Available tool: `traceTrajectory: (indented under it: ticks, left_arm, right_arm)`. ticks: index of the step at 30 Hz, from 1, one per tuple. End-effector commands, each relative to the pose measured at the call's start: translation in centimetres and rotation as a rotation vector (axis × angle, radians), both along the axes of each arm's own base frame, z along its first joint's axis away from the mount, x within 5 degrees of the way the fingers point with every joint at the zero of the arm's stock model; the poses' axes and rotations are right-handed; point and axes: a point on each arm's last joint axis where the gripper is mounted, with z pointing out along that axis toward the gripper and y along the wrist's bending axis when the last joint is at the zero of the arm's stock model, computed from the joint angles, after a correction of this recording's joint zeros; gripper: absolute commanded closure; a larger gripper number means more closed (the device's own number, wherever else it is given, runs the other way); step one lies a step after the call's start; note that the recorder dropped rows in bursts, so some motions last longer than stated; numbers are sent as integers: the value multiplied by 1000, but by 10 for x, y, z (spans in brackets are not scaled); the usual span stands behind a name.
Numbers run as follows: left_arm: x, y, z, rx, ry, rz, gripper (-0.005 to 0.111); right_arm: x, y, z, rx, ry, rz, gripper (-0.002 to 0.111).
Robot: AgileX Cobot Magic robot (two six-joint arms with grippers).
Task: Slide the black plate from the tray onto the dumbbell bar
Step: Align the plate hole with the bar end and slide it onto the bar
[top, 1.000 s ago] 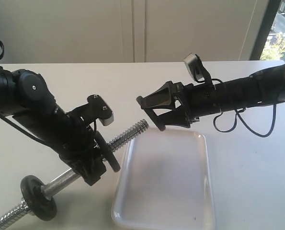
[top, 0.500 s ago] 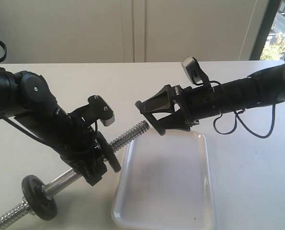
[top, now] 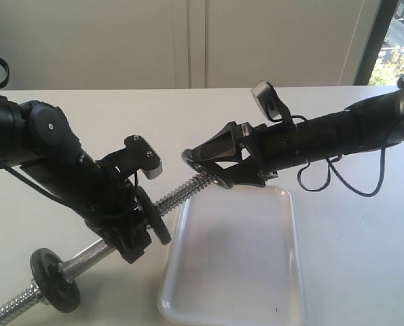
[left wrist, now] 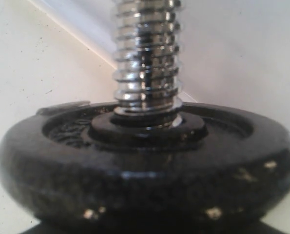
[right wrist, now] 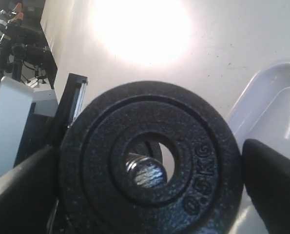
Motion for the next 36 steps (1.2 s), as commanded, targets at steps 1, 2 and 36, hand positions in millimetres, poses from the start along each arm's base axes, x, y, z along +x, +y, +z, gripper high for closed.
traceTrajectory:
  ticks: [1, 2, 36]
  left_arm:
    - [2, -3, 13, -58, -37, 41, 107]
    - [2, -3, 13, -59, -36, 42, 107]
    - [15, -6, 19, -174, -63, 304, 107]
  right_arm:
    - [-3, 8, 13, 77, -2, 36, 108]
    - [-3, 8, 13, 77, -2, 36, 108]
    - [-5, 23, 16, 222, -74, -58, 108]
